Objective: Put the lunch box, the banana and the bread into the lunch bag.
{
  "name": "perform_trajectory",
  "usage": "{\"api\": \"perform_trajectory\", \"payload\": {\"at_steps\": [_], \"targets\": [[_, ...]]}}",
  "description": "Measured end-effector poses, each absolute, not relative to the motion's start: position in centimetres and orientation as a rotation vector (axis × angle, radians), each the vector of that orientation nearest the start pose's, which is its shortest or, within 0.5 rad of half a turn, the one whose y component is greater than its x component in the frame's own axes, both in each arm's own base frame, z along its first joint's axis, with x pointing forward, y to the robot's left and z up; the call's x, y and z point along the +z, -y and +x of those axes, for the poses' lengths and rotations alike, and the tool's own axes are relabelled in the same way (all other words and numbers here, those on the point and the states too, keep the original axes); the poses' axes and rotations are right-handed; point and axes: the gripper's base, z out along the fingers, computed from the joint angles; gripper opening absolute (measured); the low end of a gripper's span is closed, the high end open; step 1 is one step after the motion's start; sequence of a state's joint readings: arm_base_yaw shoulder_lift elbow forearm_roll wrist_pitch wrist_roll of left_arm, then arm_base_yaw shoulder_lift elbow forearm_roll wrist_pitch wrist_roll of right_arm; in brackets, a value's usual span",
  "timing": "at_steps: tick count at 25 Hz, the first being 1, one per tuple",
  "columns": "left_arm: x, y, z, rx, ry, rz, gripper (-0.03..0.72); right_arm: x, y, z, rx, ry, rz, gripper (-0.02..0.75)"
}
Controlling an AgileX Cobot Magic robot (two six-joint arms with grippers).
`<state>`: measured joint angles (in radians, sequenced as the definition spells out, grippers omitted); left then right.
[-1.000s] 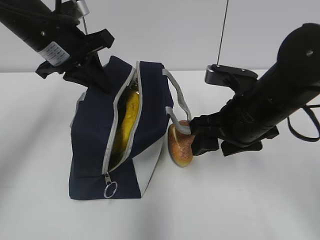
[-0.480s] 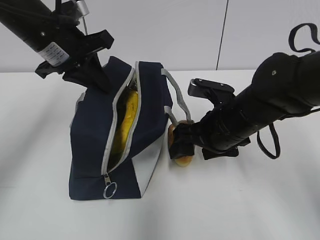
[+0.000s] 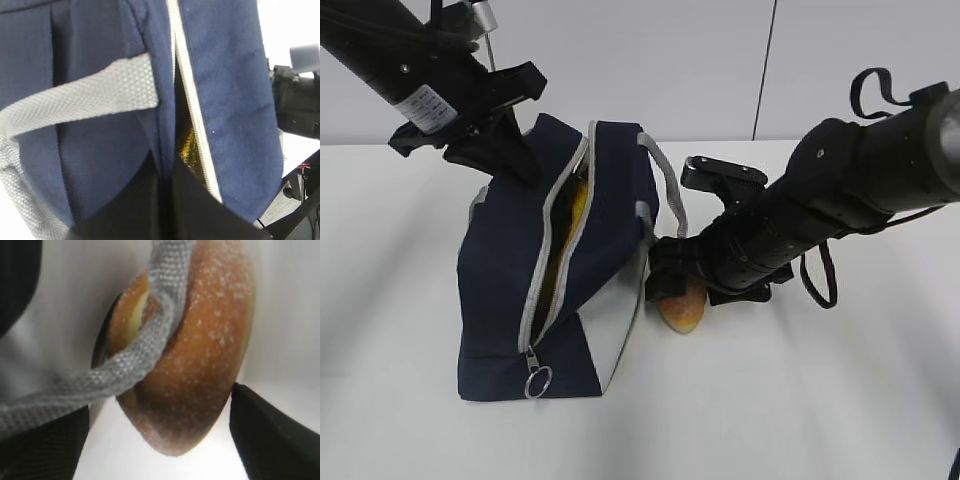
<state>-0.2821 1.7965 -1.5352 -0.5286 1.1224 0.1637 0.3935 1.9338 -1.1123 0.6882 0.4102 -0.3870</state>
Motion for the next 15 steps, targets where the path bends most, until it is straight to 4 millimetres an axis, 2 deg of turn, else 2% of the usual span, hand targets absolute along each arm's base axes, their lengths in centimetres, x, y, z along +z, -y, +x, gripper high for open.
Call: {"api": "perform_trajectory", "payload": {"at_steps": [6,11,15], "targets": [[29.1,14.5,35.1,-0.747,-2.785,0.394,-0.003,13.3,-16.9,35.0,0.538,-2.677,-0.255,0.616],[29.1,14.5,35.1,-0.747,-2.786,0.394,-0.003,13.1,-16.9,35.1,0.535,-2.681,-0.250,0.517],[29.1,14.5,35.1,-0.747,-2.787,0.395,-0.003,13.1,-16.7,35.2,0.530,-2.681,-0.248,0.481]]}}
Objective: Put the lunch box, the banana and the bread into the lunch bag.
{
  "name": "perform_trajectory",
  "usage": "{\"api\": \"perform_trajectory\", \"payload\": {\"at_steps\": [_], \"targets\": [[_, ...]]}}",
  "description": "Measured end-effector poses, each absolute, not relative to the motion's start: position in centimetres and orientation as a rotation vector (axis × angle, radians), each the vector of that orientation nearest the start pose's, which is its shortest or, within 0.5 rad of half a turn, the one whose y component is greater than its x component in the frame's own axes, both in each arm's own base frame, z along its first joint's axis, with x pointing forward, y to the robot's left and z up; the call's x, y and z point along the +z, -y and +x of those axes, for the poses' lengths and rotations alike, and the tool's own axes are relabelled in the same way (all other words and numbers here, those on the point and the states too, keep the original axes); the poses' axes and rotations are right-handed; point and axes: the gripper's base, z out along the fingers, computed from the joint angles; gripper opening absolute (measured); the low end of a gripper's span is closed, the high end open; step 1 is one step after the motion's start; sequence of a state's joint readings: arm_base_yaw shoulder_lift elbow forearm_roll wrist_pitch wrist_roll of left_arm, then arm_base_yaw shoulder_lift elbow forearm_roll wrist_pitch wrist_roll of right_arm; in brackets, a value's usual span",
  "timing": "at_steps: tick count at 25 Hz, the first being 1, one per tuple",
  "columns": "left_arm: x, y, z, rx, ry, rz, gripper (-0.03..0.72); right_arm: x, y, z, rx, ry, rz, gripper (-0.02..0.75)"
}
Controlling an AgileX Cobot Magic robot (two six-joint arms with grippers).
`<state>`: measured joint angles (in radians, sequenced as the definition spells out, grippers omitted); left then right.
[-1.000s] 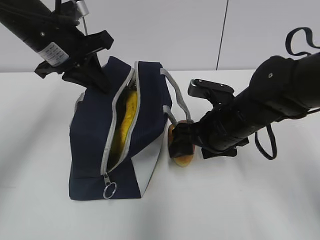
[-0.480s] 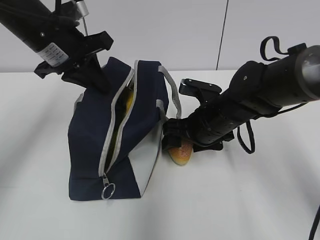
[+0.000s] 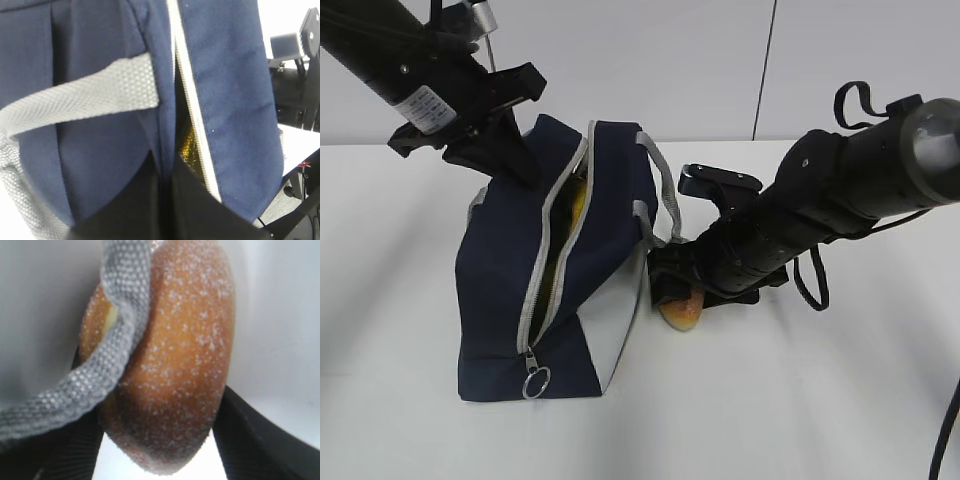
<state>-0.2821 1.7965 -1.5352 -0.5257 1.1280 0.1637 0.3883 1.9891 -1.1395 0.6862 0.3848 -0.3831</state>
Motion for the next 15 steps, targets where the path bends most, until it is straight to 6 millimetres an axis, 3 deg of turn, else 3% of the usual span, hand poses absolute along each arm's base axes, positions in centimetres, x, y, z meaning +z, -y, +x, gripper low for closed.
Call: {"api": "perform_trajectory", "payload": {"at_steps": [5,15], "targets": [[29.1,14.5,35.1,-0.747,-2.787,0.395,-0.003,13.0,-15.2,35.5,0.527,-2.726,-0.249,0.477],[29.1,14.5,35.1,-0.746,-2.787,0.395,-0.003,13.3,-9.5,36.2,0.548,-2.844,-0.136,0.440]]}}
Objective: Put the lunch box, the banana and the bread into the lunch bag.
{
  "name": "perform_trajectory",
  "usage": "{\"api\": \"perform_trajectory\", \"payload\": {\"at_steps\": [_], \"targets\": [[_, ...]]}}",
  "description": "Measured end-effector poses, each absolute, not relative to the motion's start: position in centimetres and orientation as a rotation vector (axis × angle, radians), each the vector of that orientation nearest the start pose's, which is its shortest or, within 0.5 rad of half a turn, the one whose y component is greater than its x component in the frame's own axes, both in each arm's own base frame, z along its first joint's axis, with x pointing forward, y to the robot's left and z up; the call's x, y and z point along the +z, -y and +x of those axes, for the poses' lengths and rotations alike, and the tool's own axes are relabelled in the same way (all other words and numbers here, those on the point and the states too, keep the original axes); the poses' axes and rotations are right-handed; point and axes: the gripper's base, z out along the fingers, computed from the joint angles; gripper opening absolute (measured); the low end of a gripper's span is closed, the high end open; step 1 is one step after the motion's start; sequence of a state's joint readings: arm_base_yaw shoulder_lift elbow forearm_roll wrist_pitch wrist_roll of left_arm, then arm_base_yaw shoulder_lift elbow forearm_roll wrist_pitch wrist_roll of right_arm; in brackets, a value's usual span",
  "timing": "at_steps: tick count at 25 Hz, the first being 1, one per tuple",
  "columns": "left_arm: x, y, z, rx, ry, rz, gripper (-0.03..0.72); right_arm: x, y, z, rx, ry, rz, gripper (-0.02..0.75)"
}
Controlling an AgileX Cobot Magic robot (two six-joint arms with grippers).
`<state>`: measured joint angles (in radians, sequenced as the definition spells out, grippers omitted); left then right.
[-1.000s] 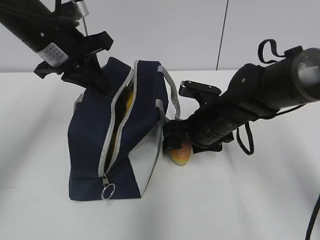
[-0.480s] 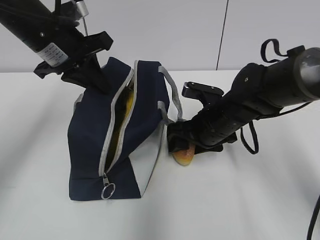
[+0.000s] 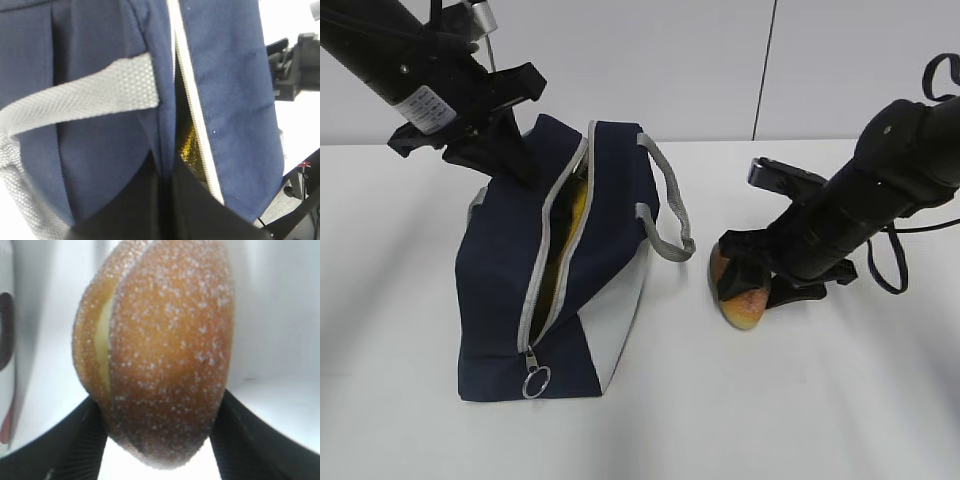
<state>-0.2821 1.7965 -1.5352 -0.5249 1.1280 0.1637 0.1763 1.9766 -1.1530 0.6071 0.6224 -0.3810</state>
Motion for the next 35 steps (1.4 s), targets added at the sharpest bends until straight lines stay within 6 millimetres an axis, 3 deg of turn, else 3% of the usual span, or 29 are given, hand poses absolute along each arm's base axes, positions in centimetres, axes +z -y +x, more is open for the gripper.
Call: {"api": "perform_trajectory", "payload": {"at_steps": [6,13,17,19,21,26,30,35], "targets": [[29.1,14.5,35.1,-0.746,-2.787,0.395,-0.003,15.4,-7.8,36.2,0.482,-2.817,-0.186,0.437],[29.1,14.5,35.1,-0.746,-2.787,0.395,-0.003,23.6,-7.9,36.6,0.485,-2.596,-0.239,0.436],[29.1,14.5,35.1,-0.746,-2.787,0.395,-0.003,28.0,-9.2,36.1,0.651,-2.485,-0.247,0.436],[29.1,14.5,35.1,-0.746,-2.787,0.395,-0.003,29.0,-10.6,35.7,0.794,-2.437,-0.271,0.436],[29.1,14.5,35.1,-0.746,-2.787,0.395,-0.003,29.6,-12.5,35.1,0.932,-2.388,-0.321,0.435],[29.1,14.5,35.1,-0.753,-2.785,0.392,-0.003,30.0,-16.7,33.7,1.061,-2.340,-0.429,0.435],[29.2,14.6,35.1,-0.765,-2.779,0.394,-0.003,28.2,-19.4,33.6,1.106,-2.374,-0.456,0.435],[29.2,14.6,35.1,-0.765,-2.778,0.396,-0.003,24.9,-20.5,34.5,1.105,-2.453,-0.434,0.435]]}}
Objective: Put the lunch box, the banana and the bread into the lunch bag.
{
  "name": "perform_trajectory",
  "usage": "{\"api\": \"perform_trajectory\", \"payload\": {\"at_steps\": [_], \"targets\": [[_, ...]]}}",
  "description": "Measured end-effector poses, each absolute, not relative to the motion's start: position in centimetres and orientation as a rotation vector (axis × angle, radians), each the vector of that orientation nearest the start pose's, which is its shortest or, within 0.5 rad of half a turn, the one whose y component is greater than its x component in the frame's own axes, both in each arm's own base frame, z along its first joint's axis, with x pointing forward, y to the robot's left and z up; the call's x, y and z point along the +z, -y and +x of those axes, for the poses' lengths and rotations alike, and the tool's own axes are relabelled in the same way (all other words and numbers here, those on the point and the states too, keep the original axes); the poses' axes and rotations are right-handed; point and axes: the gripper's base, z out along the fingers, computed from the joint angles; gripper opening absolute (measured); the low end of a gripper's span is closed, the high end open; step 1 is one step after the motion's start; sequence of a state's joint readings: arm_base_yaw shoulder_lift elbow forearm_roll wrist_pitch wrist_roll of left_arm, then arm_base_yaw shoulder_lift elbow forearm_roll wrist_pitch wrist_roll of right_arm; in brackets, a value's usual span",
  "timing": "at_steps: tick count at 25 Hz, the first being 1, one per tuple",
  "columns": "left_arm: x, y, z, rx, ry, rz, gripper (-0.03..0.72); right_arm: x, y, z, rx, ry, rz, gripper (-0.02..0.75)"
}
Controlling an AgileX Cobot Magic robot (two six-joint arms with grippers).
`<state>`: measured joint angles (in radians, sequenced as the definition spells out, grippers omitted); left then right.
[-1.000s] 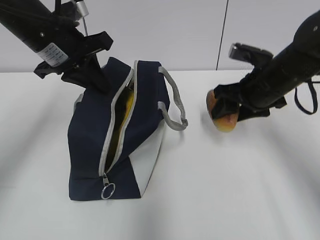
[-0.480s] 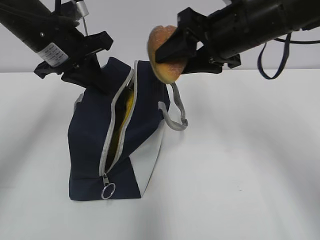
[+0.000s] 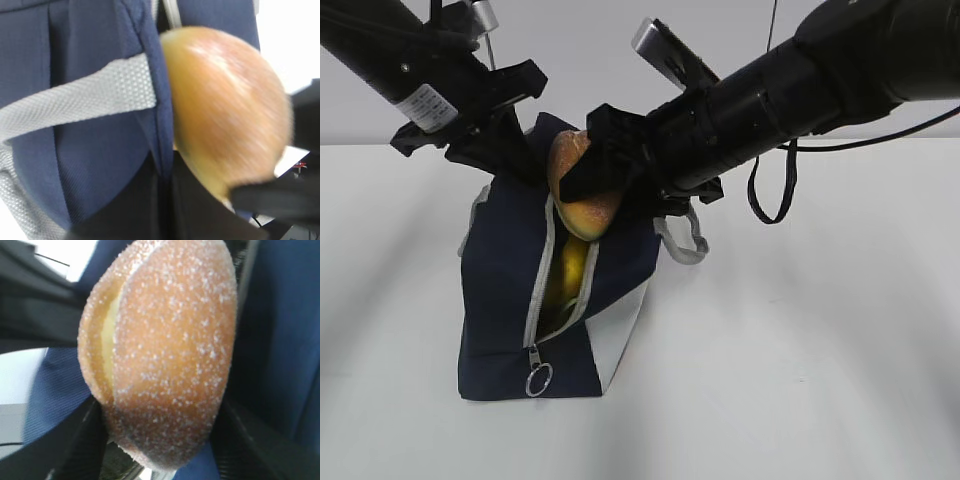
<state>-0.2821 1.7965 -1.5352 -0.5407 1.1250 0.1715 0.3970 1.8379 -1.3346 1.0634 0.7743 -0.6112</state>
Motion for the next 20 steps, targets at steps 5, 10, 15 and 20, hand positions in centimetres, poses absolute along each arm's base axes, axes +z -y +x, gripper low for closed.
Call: {"api": "perform_trajectory", "payload": {"at_steps": [5,10,15,20], "targets": [[29.2,14.6,35.1,-0.769,-2.777,0.395,-0.003,23.1,-20.7,35.1,1.098,-2.502,-0.395,0.435],[29.2,14.6,35.1,-0.771,-2.776,0.394,-0.003,21.7,-20.9,35.4,1.115,-2.539,-0.360,0.435],[29.2,14.6,35.1,-0.773,-2.773,0.396,-0.003,21.1,-21.2,35.6,1.169,-2.541,-0.323,0.435],[29.2,14.6,35.1,-0.773,-2.773,0.396,-0.003,21.5,-21.6,35.4,1.259,-2.487,-0.368,0.526]]}}
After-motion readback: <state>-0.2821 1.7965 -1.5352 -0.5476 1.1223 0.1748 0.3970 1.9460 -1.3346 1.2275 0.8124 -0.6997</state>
